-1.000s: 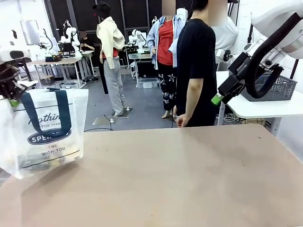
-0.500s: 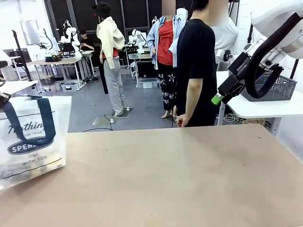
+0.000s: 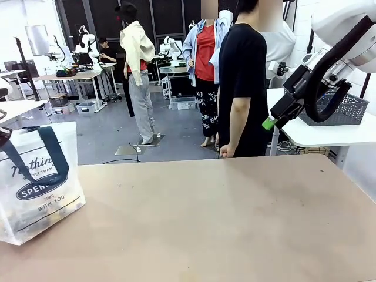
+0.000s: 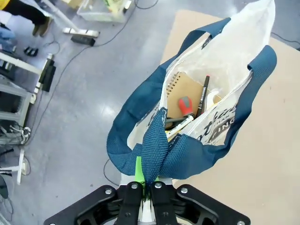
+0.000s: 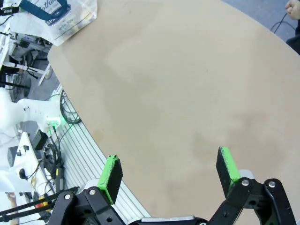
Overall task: Transfer purchased items from the store into the shopping bag.
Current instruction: Move the Reusable shopping bag to the right side of the table.
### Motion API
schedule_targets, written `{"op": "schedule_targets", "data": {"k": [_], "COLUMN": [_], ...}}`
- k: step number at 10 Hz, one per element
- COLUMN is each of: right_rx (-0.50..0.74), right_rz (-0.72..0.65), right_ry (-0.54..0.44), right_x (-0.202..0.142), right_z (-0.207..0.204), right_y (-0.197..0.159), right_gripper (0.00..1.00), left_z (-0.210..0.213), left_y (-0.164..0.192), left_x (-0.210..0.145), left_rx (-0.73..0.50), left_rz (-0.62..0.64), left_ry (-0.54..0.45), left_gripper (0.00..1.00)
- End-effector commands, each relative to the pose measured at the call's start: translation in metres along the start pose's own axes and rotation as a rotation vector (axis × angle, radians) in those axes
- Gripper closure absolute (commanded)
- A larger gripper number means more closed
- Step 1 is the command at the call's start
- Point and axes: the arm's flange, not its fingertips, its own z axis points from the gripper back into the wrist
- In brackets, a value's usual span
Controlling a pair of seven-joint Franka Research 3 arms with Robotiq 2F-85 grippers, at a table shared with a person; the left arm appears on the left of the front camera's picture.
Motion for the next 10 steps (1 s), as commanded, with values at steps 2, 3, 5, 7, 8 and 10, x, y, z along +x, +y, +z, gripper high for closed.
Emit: {"op": "schedule_targets", "data": {"k": [2,3,5,7,8,10], "right_rx": [0.008,0.008,0.008,0.008,0.008,0.008], "right_rz": [-0.015,-0.015,-0.015,-0.015,-0.015,-0.015], "right_ry": [0.007,0.007,0.007,0.007,0.007,0.007], "right_x": [0.004,0.004,0.004,0.004,0.004,0.004], "right_z": [0.001,0.001,0.001,0.001,0.001,0.001], "right_y": [0.0,0.0,0.0,0.0,0.0,0.0], "right_gripper": [0.0,0.0,0.0,0.0,0.0,0.0], "left_z": [-0.002,-0.004,-0.004,-0.006,-0.006,-0.006], "left_y": [0.004,0.003,-0.028,0.004,0.004,0.004], "left_x": [-0.014,-0.018,-0.027,-0.016,-0.016,-0.016], "left_rx": [-0.002,-0.012,-0.088,-0.011,-0.011,-0.011], "left_rz": [0.162,0.19,0.13,0.156,0.156,0.156], "left_ry": [-0.041,-0.022,0.001,0.009,0.009,0.009], "left_gripper": [1.0,1.0,1.0,1.0,1.0,1.0]}}
